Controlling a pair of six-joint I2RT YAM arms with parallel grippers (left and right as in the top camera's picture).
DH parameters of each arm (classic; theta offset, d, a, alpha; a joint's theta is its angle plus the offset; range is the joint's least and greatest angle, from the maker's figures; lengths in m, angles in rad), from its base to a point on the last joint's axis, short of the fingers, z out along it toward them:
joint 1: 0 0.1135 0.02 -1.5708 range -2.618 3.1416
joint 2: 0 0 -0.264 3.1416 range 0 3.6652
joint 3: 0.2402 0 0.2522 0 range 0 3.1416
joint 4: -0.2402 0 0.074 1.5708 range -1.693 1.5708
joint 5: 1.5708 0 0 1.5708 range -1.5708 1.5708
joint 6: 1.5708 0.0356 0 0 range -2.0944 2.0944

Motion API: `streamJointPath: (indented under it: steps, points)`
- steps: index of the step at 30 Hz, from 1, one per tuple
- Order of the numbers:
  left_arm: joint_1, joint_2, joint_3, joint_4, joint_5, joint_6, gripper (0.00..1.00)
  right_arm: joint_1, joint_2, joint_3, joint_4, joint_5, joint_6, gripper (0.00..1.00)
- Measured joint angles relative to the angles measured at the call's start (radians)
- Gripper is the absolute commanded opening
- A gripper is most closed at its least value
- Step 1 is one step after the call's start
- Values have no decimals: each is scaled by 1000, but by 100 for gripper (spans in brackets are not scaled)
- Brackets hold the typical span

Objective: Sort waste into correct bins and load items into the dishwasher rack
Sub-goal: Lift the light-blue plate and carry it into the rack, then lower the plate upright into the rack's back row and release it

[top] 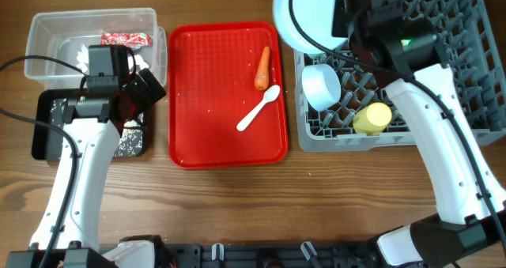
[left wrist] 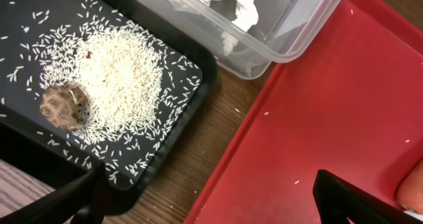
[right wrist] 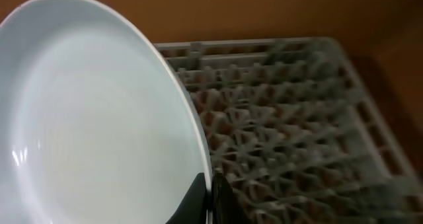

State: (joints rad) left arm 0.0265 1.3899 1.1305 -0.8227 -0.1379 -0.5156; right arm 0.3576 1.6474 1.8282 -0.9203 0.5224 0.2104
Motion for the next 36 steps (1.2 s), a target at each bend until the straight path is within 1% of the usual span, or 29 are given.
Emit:
streamJointPath:
  steps: [4,8,12,16,20,23,27,30,33,34,36]
  points:
    - [0,0,0,0,0,0,100,-2,0,0,0,168,-104,4]
    - [0,0,0,0,0,0,100,-7,0,0,36,306,-144,4]
    - [0,0,0,0,0,0,100,-44,0,-1,92,358,-190,4]
    - [0,0,0,0,0,0,100,-127,0,-16,138,373,-203,5]
    - [0,0,0,0,0,0,100,-179,11,-40,171,368,-216,5]
    - [0,0,0,0,0,0,100,-182,79,-40,196,360,-251,4]
    - [0,0,0,0,0,0,100,-182,244,-42,226,371,-315,4]
    - [0,0,0,0,0,0,100,-182,330,-46,233,388,-328,4]
    - [0,0,0,0,0,0,100,-178,378,-48,235,381,-329,4]
    - [0,0,0,0,0,0,100,-175,379,-48,237,371,-331,7]
    - [0,0,0,0,0,0,100,-172,379,-48,238,363,-336,55]
